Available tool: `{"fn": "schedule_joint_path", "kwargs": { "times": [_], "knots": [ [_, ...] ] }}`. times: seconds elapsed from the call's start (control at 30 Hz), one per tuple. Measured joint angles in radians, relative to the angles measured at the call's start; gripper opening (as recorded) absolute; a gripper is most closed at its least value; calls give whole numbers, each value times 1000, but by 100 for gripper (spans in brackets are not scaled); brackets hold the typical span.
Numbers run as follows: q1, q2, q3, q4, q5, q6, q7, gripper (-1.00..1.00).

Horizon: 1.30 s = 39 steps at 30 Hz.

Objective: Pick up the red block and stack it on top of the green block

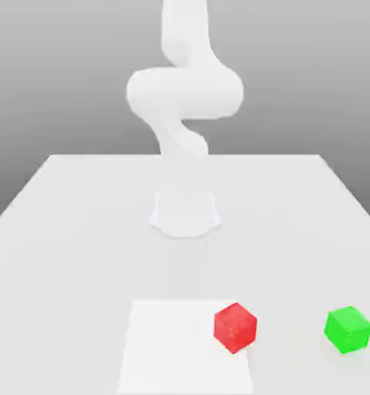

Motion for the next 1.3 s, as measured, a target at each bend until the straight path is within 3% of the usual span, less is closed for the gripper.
{"fn": "schedule_joint_path", "kwargs": {
  "times": [0.43,0.67,0.87,0.9,1.13,1.3],
  "knots": [
    [135,480,-14,-230,33,261,-271,0],
    [183,733,4,-352,3,400,-379,0],
    [182,949,5,-341,-2,575,-392,0],
    [182,977,6,-337,-1,599,-393,-100],
    [180,980,7,-337,-4,600,-391,-100],
    [180,823,7,-360,-7,466,-389,-100]
  ]
}}
